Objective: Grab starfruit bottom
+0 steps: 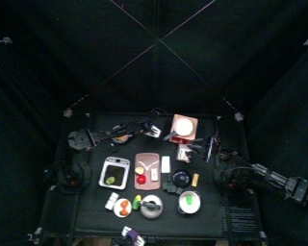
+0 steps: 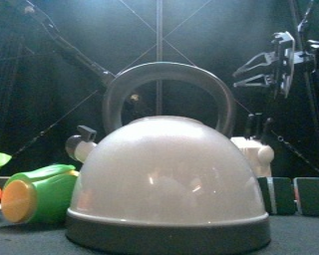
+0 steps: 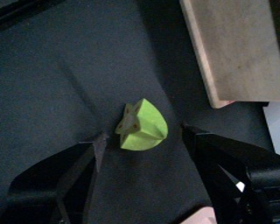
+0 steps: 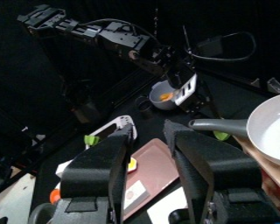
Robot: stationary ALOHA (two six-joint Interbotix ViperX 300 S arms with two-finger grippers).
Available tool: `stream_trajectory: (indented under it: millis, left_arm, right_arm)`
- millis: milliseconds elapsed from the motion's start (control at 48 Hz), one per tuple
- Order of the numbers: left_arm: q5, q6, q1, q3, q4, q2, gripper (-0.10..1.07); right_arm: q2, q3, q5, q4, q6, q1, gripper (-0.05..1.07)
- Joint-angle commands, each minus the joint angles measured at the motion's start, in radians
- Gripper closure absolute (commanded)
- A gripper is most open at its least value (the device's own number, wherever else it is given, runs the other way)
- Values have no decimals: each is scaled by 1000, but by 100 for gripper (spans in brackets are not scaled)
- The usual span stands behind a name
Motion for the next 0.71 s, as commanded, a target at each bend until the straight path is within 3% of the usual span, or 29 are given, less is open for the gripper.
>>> stream_trajectory:
  millis: [0, 292, 688]
  left_arm:
    - [18, 3, 2, 6, 8, -81, -2]
    - [91, 3, -26, 103, 35, -252, -2]
    - [413, -34, -152, 176, 57, -374, -2]
  right_arm:
    - [5, -9, -6, 5, -3, 0, 28]
    - [5, -9, -5, 5, -3, -2, 28]
    - [5, -8, -5, 6, -2, -2, 28]
